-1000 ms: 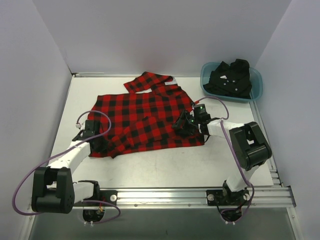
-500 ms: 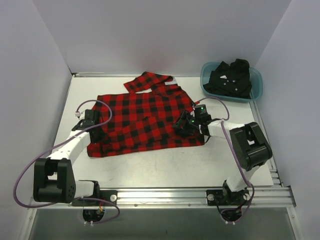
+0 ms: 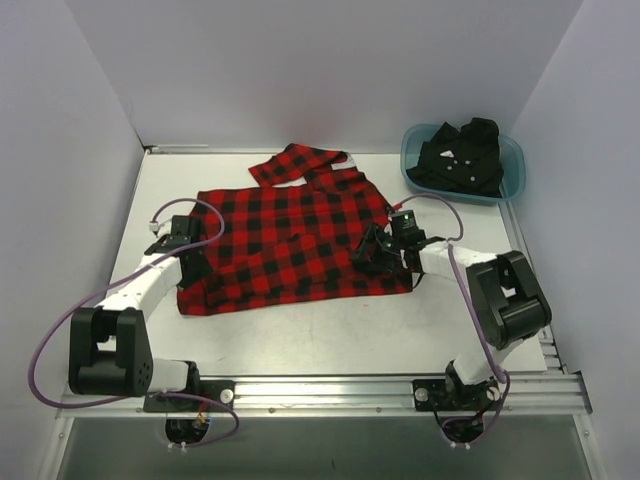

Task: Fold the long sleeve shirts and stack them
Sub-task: Fold the shirt

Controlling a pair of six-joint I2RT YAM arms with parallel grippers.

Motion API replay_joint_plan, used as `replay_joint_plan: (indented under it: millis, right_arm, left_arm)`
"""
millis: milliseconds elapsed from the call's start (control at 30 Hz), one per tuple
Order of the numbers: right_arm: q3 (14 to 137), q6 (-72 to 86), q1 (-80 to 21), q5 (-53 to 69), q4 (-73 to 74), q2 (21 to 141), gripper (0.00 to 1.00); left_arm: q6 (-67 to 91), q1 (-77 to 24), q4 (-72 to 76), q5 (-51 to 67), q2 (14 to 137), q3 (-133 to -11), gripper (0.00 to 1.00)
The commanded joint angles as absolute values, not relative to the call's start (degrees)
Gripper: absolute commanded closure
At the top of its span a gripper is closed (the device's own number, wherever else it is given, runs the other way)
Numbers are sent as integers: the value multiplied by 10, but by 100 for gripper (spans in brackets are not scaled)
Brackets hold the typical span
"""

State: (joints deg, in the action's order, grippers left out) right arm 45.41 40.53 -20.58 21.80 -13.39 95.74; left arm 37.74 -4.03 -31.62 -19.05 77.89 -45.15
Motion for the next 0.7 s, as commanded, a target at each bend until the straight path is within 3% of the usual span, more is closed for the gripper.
replay_joint_plan:
  millis: [0,33,133,367,667]
  right_arm:
    - [467,362,-211,174,-29,905,39]
    - [485,351,-215,166,-6,896,39]
    - [527,338,-238,158,34,866,37]
    - [617,387,-293,241,-35,916,38]
    - [652,477,-309,277,-237,1110,41]
  left_arm:
    - [361,-47,-336,-193,749,-483,36]
    - [360,-54,-341,-193,742,-490,26]
    - [360,-72,-358,-185,699,-508,16]
    - [413,-159,-282,-108,720,-494,17]
    - [490,-84,-164,-72,786,-363,20]
